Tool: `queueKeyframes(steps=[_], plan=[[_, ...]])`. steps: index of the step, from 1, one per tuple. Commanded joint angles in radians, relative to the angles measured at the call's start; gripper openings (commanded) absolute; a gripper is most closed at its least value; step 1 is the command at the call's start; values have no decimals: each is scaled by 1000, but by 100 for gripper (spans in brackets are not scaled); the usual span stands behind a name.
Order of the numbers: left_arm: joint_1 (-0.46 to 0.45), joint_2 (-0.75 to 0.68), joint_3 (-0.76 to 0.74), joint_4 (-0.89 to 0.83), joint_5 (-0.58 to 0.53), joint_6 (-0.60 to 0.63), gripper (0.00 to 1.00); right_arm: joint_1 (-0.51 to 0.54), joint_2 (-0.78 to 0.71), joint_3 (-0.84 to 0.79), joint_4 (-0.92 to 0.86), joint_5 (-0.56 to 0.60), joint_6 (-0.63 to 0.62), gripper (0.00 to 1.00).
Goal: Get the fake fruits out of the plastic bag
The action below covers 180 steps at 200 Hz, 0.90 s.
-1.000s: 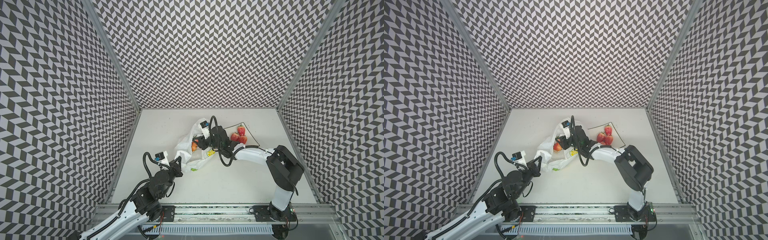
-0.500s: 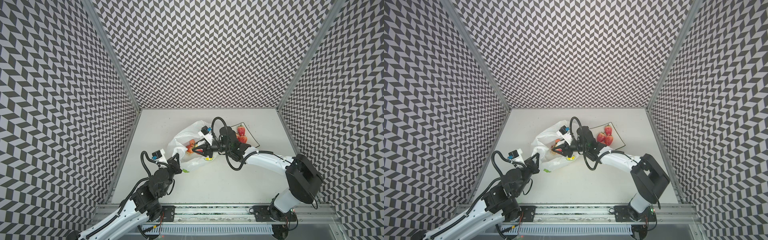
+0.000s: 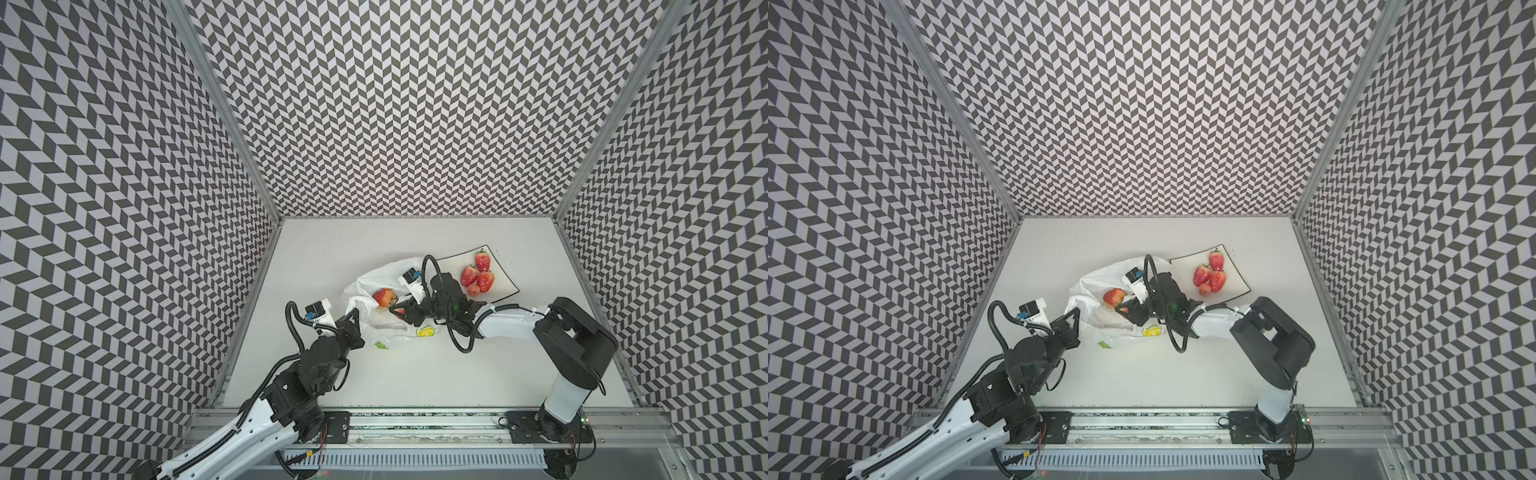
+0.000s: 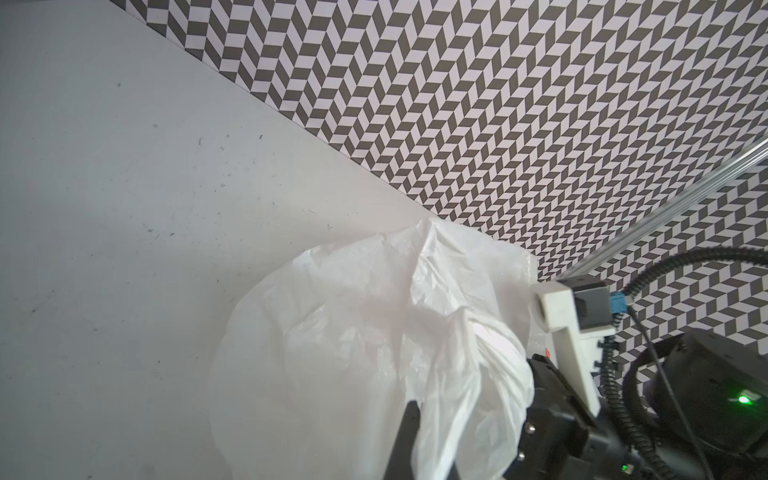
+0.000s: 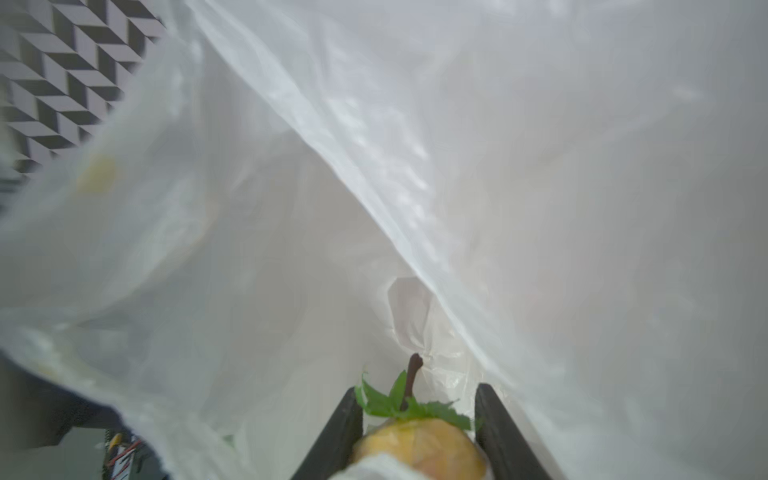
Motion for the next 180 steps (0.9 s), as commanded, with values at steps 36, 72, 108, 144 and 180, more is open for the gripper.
queueKeyframes(steps=[36, 72, 108, 144, 180], plan=[[-1, 2, -43, -20, 49, 47, 0, 21, 52, 9, 21, 79, -20, 61], [-1, -15, -55, -37, 47, 40, 0, 5, -93, 10, -97, 72, -48, 76], [0, -29, -58, -47, 47, 42, 0, -25, -262, 10, -315, 104, -108, 76], [-1, -33, -58, -54, 49, 45, 0, 0, -348, 51, -461, 135, -192, 56], [-2, -44, -55, -66, 49, 47, 0, 84, -249, 131, -495, 142, -194, 37]])
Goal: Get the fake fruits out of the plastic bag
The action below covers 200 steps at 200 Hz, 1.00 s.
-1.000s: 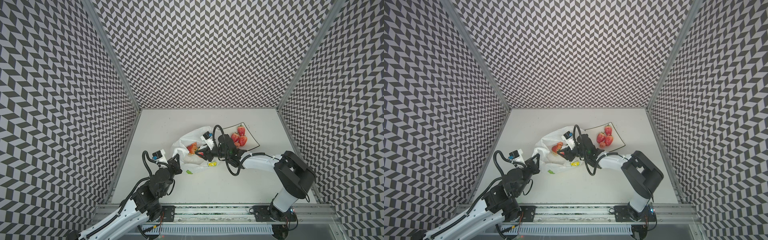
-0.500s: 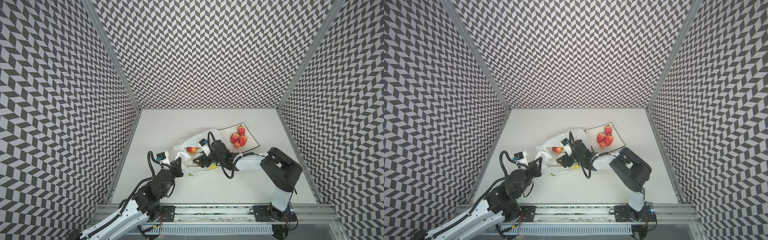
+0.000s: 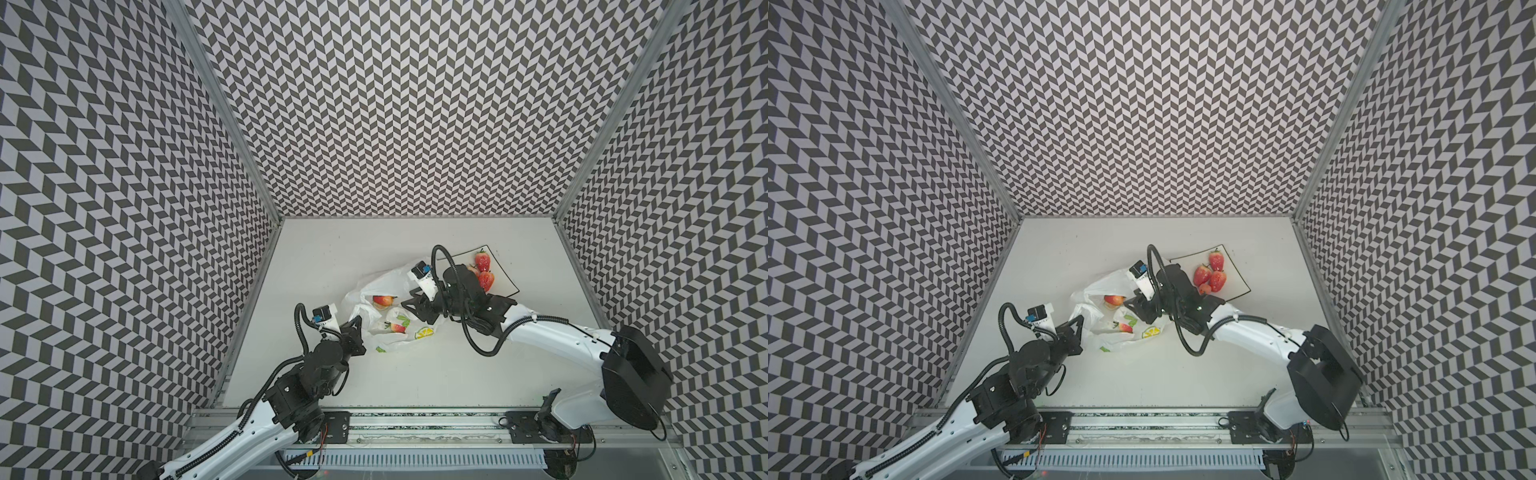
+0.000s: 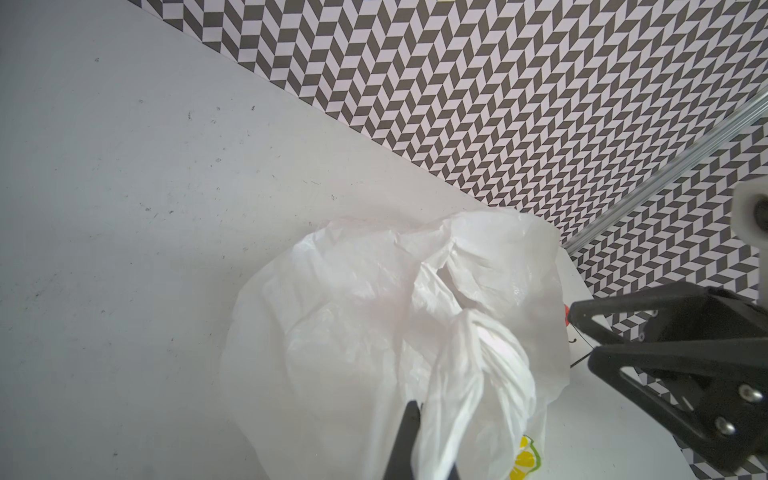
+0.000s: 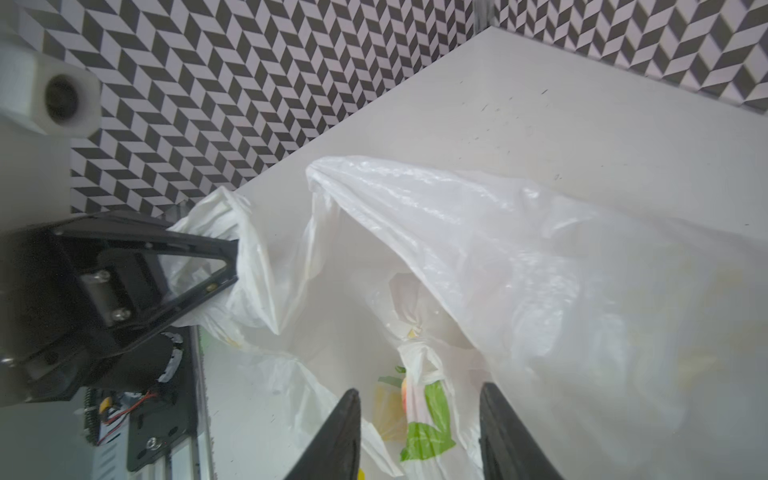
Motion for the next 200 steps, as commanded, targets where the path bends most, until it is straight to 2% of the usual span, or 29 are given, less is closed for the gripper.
queueKeyframes(steps=[1, 16, 40, 140, 158, 200], plan=[[-1, -14, -2, -28, -4, -2, 0, 44, 75, 66, -66, 13, -20, 36], [-1, -20, 3, -43, -5, -2, 0, 59, 134, 114, -112, 16, 4, 33], [-1, -30, 2, -51, -7, -3, 0, 76, 178, 114, -87, 2, 31, 31], [-1, -34, 7, -64, -9, -5, 0, 77, 315, 177, -148, 21, 9, 30], [-1, -33, 6, -63, -10, -6, 0, 77, 324, 185, -164, 74, 12, 31], [-2, -34, 7, -66, -11, -8, 0, 76, 306, 167, -172, 302, 33, 41]])
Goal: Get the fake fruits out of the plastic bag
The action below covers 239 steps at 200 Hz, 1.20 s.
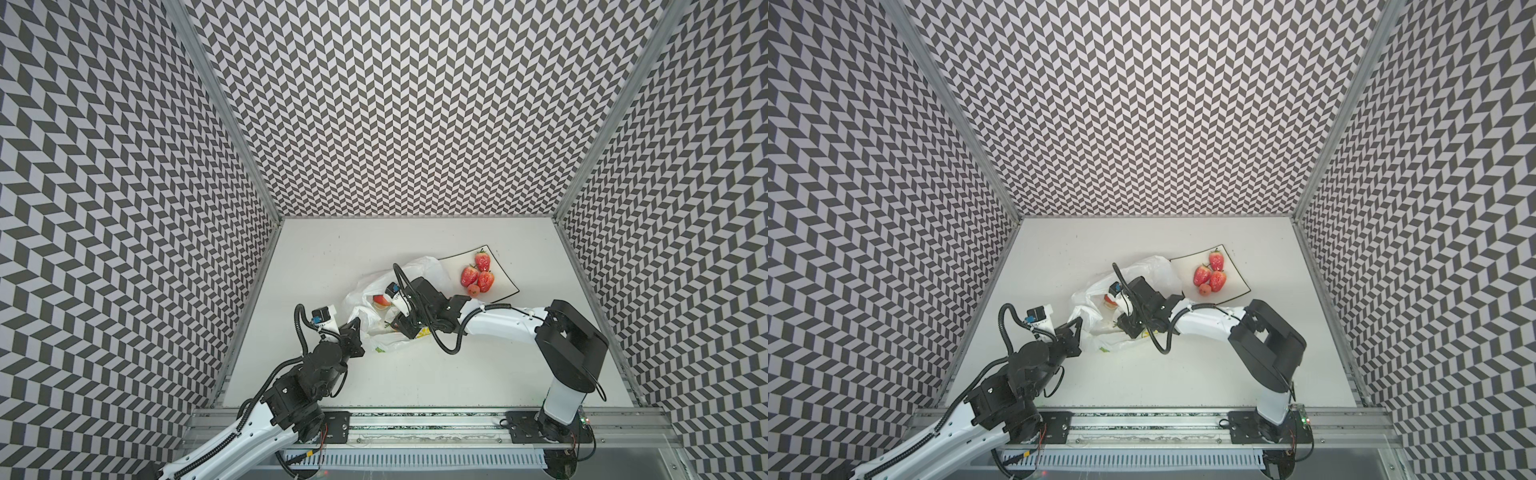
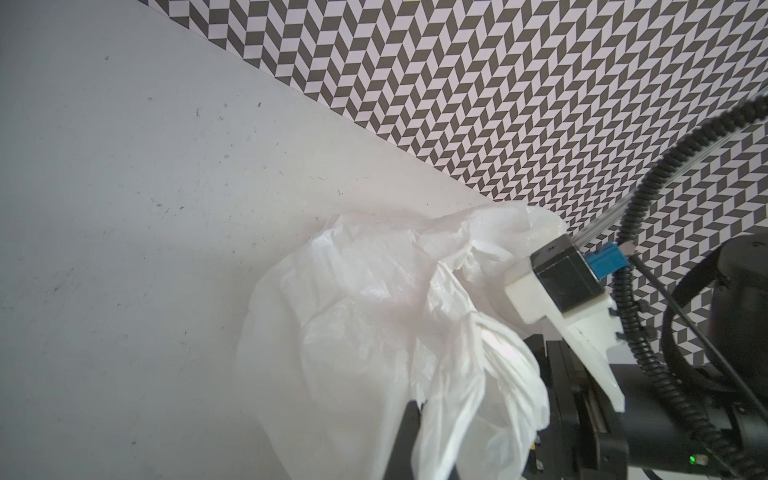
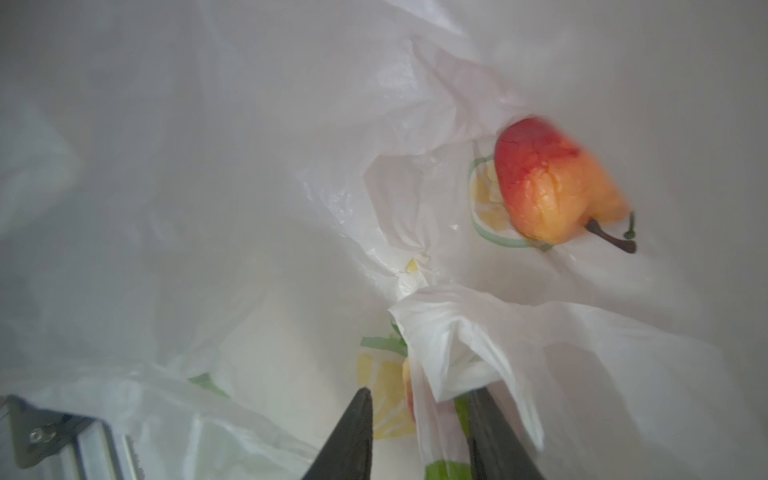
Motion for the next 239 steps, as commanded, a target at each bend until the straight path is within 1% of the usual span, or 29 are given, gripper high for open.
queueKeyframes(steps=[1, 21, 32, 42, 69, 95, 103, 116, 133, 152, 162, 173, 196, 205, 212, 226, 239], plan=[[-1, -11, 8, -23, -11, -8, 0, 4, -8, 3, 7, 170, 5, 41], [-1, -13, 10, -31, -13, -11, 0, 0, -37, -15, 5, 262, 3, 42], [-2, -17, 8, -34, -13, -11, 0, -3, -52, -26, 2, 289, 0, 42], [-2, -20, 6, -36, -14, -14, 0, -9, -68, -40, 6, 287, -2, 39], [-1, -29, 5, -44, -18, -19, 0, -27, -94, -70, 5, 290, 10, 28], [-1, -41, 4, -63, -23, -28, 0, -56, -158, -116, 37, 268, 62, 23], [-2, -46, 3, -67, -25, -29, 0, -63, -168, -129, 40, 278, 74, 21], [-2, -56, 0, -70, -26, -30, 0, -72, -161, -142, 34, 307, 90, 18], [-1, -63, -5, -69, -24, -30, 0, -100, -139, -162, 40, 311, 120, 13], [-1, -59, -7, -60, -13, -20, 0, -108, -107, -158, 25, 301, 122, 13], [-1, -53, -7, -51, -4, -8, 0, -107, -107, -155, 16, 276, 122, 15], [-1, -44, -7, -39, 6, 4, 0, -107, -124, -156, 12, 243, 119, 19], [-1, -11, -7, -1, 34, 37, 0, -106, -200, -154, 3, 143, 108, 42], [-1, 5, -7, 13, 45, 50, 0, -106, -250, -155, 8, 105, 106, 49], [-1, 18, -6, 23, 51, 59, 0, -106, -288, -154, 12, 78, 100, 53], [-2, 43, -1, 40, 63, 76, 0, -106, -358, -150, 23, 13, 68, 58], [-1, 61, 3, 51, 75, 88, 0, -100, -402, -150, 29, -22, 44, 58]])
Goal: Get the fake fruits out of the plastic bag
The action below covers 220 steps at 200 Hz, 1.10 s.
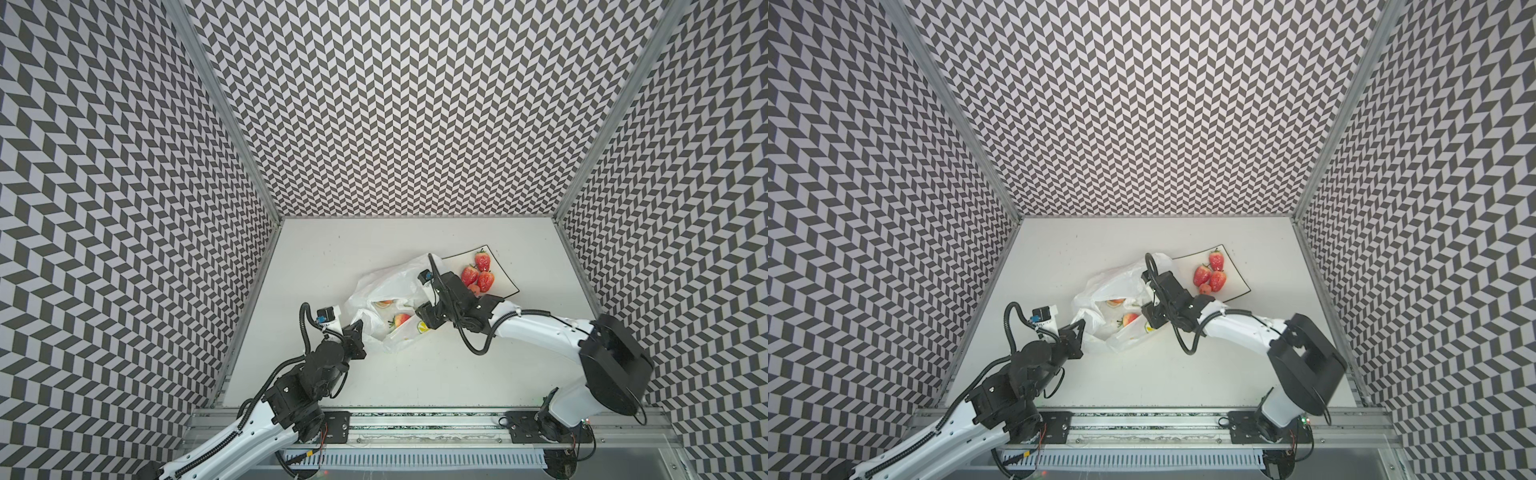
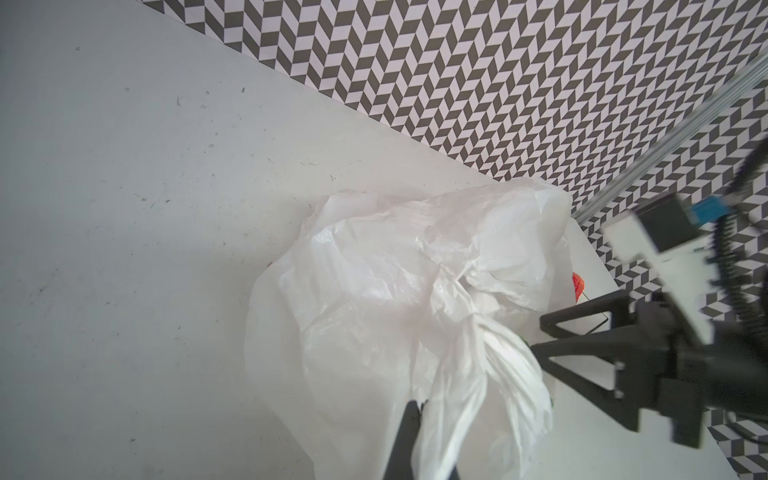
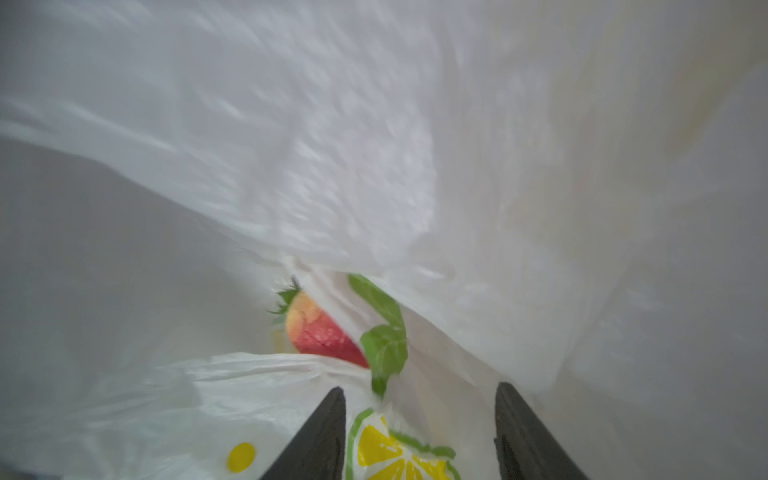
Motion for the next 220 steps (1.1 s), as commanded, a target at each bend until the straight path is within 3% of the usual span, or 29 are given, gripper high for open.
queueKeyframes(steps=[1, 30, 49, 67, 97, 179, 220], plan=[[-1, 26, 3, 52, 25, 38, 0, 5, -112, 13, 54, -119, -50, 58], [-1, 37, 3, 63, 36, 51, 0, 91, -118, 3, 119, -136, -165, 45], [-1, 31, 1, 62, 34, 50, 0, 120, -39, 39, 128, -161, -192, 32], [-3, 21, -1, 55, 31, 45, 0, 128, 67, 107, 101, -130, -209, 30], [-2, 9, -2, 47, 30, 44, 0, 129, 200, 171, 84, -47, -244, 36], [-3, -3, 0, 22, 10, 28, 0, 128, 358, 210, 61, 114, -283, 63], [-3, -11, 1, 13, 1, 22, 0, 128, 395, 209, 30, 153, -285, 67]])
